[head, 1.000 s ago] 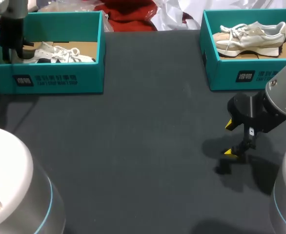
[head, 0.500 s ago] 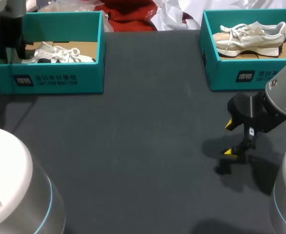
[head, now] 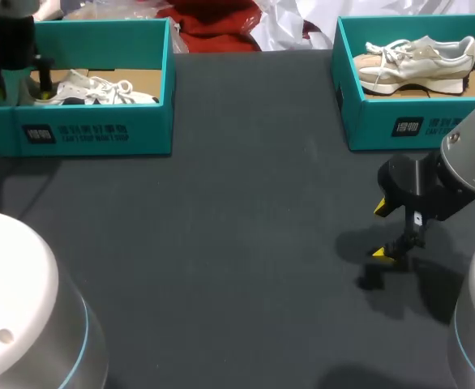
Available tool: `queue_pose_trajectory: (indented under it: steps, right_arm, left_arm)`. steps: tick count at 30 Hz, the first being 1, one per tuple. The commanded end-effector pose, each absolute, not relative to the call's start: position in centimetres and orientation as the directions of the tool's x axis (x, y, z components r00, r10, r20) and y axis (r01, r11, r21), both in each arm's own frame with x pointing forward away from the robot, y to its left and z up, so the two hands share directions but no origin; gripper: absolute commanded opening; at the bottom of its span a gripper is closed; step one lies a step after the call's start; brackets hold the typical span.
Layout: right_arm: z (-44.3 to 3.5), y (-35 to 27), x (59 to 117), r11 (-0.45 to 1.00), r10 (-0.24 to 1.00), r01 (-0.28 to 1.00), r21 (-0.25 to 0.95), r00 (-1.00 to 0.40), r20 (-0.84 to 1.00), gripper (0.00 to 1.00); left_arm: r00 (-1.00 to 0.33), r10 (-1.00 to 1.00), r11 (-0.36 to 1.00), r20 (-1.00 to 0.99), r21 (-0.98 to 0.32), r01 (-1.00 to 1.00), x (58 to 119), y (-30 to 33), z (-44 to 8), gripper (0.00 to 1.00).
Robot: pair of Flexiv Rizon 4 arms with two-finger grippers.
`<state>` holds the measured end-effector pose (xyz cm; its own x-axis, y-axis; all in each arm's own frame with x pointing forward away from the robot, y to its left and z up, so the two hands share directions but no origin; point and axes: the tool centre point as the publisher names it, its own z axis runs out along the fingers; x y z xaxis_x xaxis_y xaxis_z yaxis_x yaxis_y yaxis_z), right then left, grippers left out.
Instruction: Take the shoe out of the shoebox, open the shoe tongue, remove and reinsert the insole, then place the shoe into the shoebox
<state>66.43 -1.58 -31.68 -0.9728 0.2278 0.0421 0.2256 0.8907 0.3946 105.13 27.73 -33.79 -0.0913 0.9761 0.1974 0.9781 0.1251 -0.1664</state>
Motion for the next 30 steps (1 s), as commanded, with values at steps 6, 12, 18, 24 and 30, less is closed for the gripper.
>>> queue_pose_trajectory:
  steps: [6,12,18,24,30]
  right_arm:
    - [-31.7,-1.6,66.3,0.891,0.23,0.226,0.393,-0.972,0.039,1.0]
    - [-31.7,-1.6,66.3,0.891,0.23,0.226,0.393,-0.972,0.039,1.0]
    - [-31.7,-1.6,66.3,0.891,0.23,0.226,0.393,-0.972,0.039,1.0]
    - [-31.7,-1.6,66.3,0.891,0.23,0.226,0.393,-0.972,0.039,1.0]
    - [-31.7,-1.6,66.3,0.891,0.23,0.226,0.393,-0.972,0.039,1.0]
  left_arm:
    - [-0.078,0.99,0.09,0.114,-0.099,0.991,103.7,27.0,-29.7,1.0]
    - [-0.069,0.993,0.075,0.095,-0.056,0.996,103.3,26.0,-27.3,1.0]
    - [-0.052,0.995,0.055,0.085,-0.028,0.998,102.6,26.0,-24.8,1.0]
    - [-0.045,0.997,0.046,0.065,-0.012,0.999,101.3,26.9,-21.8,1.0]
    - [-0.042,0.997,0.043,0.062,-0.014,0.999,100.7,27.6,-19.6,1.0]
